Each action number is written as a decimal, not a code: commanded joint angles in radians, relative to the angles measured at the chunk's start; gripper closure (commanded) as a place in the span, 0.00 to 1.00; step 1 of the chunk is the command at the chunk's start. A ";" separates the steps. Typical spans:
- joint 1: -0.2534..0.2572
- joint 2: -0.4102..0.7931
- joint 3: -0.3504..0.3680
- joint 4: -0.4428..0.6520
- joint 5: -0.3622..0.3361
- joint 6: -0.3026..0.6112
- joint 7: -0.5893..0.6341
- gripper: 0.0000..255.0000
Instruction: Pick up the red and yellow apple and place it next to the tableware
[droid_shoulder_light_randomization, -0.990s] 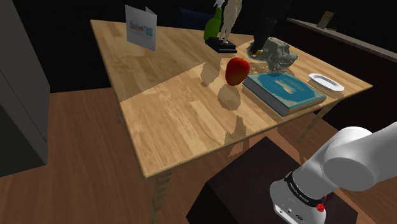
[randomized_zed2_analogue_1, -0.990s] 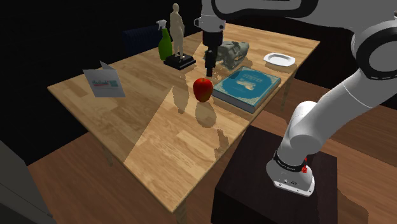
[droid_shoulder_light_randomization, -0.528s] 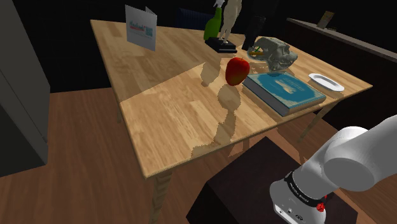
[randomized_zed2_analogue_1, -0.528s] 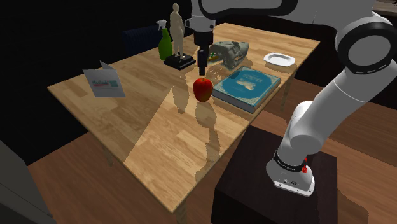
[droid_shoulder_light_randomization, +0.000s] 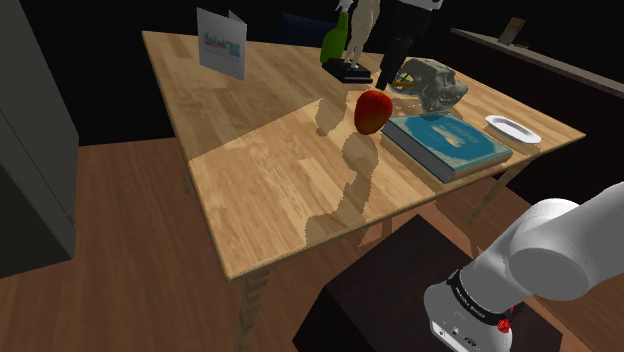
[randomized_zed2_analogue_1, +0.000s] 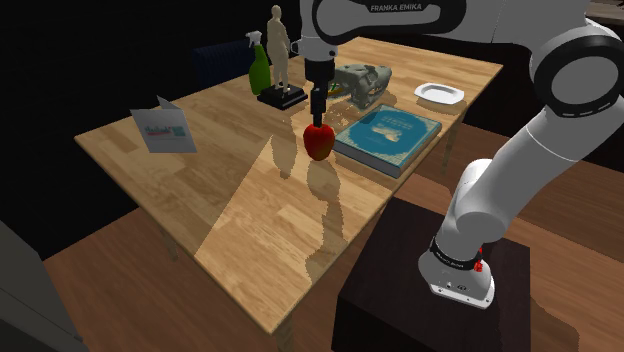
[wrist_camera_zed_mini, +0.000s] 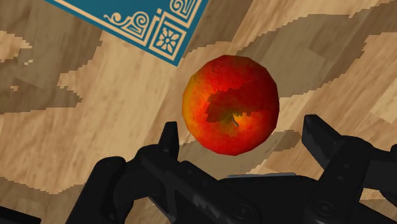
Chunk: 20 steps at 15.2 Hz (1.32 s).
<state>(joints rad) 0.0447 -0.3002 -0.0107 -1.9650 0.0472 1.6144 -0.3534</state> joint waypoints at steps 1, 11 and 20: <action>0.000 0.000 0.000 0.000 0.000 0.001 0.000 0.00; 0.000 0.000 0.000 0.000 0.000 0.000 0.000 1.00; 0.000 0.019 -0.001 0.113 0.000 -0.094 0.004 1.00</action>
<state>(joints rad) 0.0455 -0.2845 -0.0101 -1.8685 0.0476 1.5342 -0.3483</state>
